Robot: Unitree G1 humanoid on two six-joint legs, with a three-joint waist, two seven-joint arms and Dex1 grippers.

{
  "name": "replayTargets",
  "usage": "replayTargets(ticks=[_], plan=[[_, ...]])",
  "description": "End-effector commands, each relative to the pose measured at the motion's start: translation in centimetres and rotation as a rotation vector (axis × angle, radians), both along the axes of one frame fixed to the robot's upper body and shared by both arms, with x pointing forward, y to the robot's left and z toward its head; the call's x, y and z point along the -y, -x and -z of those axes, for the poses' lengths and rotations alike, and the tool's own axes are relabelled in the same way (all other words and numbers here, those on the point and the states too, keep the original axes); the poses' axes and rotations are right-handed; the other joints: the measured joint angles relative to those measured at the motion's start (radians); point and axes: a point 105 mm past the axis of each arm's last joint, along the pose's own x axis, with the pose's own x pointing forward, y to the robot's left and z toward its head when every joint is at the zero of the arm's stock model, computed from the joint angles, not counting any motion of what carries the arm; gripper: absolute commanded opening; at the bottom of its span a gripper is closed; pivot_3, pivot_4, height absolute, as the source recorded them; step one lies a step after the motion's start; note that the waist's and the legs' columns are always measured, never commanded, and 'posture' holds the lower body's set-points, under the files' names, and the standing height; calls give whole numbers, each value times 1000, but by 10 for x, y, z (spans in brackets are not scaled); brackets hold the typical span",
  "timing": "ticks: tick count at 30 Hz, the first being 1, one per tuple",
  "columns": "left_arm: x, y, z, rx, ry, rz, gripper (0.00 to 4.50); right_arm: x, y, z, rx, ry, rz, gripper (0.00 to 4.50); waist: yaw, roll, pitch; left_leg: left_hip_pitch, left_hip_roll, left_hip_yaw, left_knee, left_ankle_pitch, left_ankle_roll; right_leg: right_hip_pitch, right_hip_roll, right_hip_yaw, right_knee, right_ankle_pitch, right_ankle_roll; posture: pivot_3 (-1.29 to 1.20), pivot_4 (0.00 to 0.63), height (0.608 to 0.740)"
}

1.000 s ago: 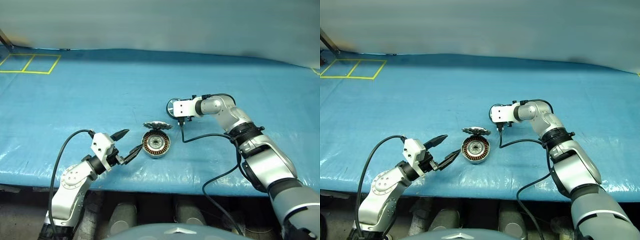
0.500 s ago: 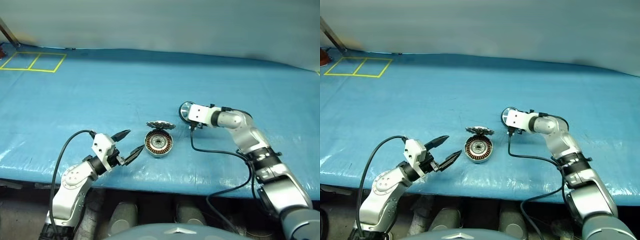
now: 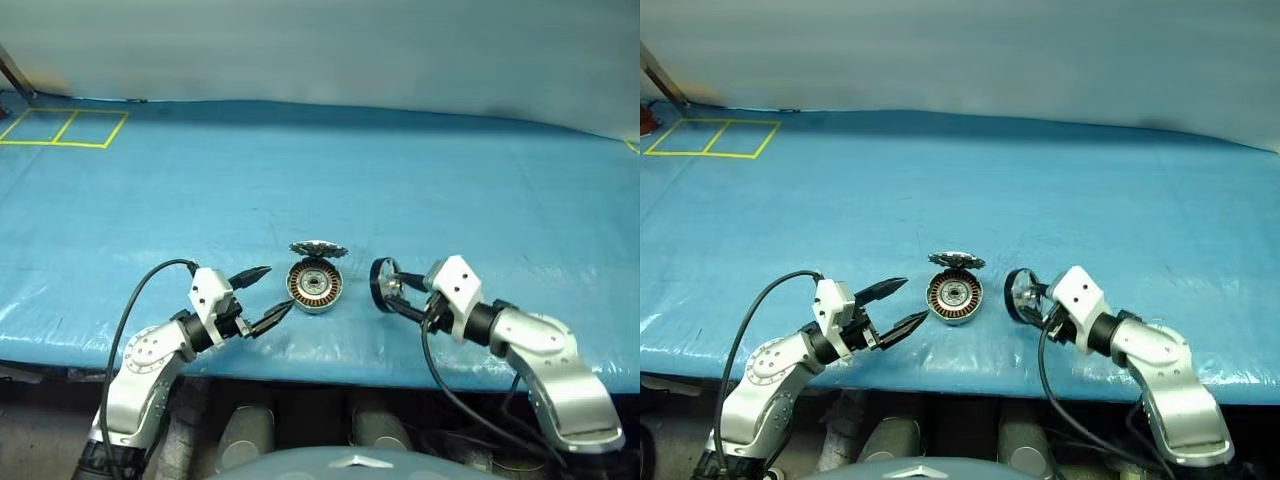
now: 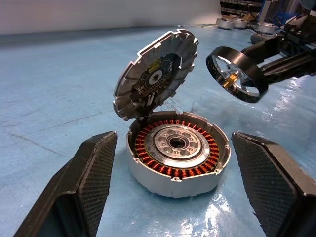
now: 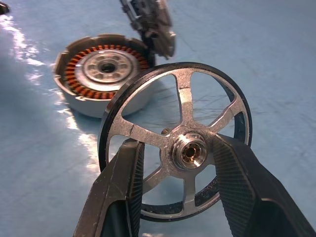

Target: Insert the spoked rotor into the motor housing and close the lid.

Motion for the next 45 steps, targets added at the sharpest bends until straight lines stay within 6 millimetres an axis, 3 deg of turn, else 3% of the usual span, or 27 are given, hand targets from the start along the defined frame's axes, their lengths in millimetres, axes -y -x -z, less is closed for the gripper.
replayTargets(ticks=[1, 4, 7, 12, 27, 45], plan=[[4, 3, -4, 16, -4, 30, 3981, -24, 10, -14, 32, -68, -61, 1748, -2, 0, 0, 0, 0, 0, 0, 0, 0, 0, 0, 0, 0, -1, 2, 0, 150, 740], [4, 2, -4, 17, -5, 29, 3981, -46, 14, -18, 32, -135, -112, 1748, -1, -1, 0, 1, 1, 0, 1, 2, 0, 0, 0, 0, 0, -2, 1, 0, 150, 740], [4, 2, -5, 19, -8, 24, 3981, -54, 3, -25, 60, -178, -103, 1748, -1, -1, 0, 0, 1, 0, 1, 3, 0, 0, 0, 0, 0, -2, 1, 0, 150, 740], [2, 3, -3, 15, -11, 9, 3981, -69, 2, -24, 59, -165, -177, 1748, 5, -1, 0, -1, 0, -1, 0, 3, 0, 0, 0, 0, -2, 2, 3, 0, 150, 740], [-1, 9, 7, -16, -2, -50, 3981, -84, -17, -22, 80, -153, -206, 1748, 5, -1, 0, -2, 0, -1, -2, 2, 1, -1, 0, -1, -3, 2, 0, 0, 150, 740], [5, 5, 5, 1, 1, -39, 3981, -80, -27, -22, 184, 37, -246, 1748, 5, -1, 1, -2, 0, -1, -2, 2, 1, -1, 0, -1, -3, 2, 0, 0, 150, 740]])
